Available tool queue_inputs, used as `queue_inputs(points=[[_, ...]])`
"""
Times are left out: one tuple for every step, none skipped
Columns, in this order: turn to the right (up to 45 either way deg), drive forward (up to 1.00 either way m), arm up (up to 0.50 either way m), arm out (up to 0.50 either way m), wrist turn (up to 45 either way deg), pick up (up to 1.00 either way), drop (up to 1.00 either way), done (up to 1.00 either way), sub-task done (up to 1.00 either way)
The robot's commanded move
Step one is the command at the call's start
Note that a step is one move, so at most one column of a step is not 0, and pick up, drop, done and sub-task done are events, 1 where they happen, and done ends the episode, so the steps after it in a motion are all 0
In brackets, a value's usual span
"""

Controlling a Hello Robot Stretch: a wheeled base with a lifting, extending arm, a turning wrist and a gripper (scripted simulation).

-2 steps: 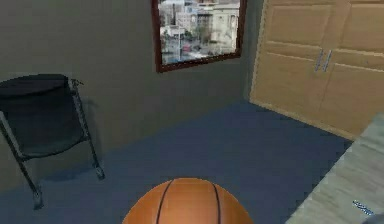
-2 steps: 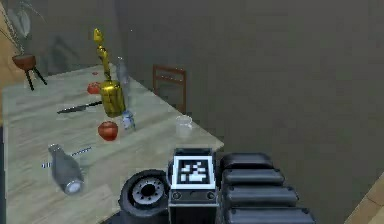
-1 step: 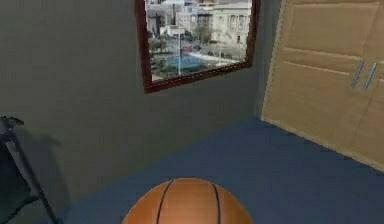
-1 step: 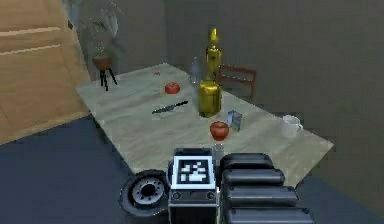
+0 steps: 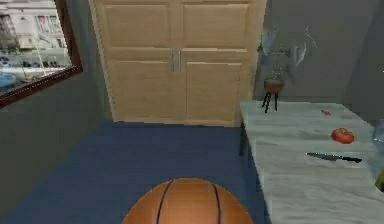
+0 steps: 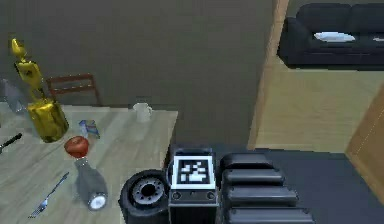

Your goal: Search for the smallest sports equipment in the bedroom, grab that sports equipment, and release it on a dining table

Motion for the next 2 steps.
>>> queue_inputs(points=[[0.0,1.0,0.0,0.0,0.0,0.0,0.0,0.0,0.0],[24.0,0.0,0.0,0.0,0.0,0.0,0.0,0.0,0.0]])
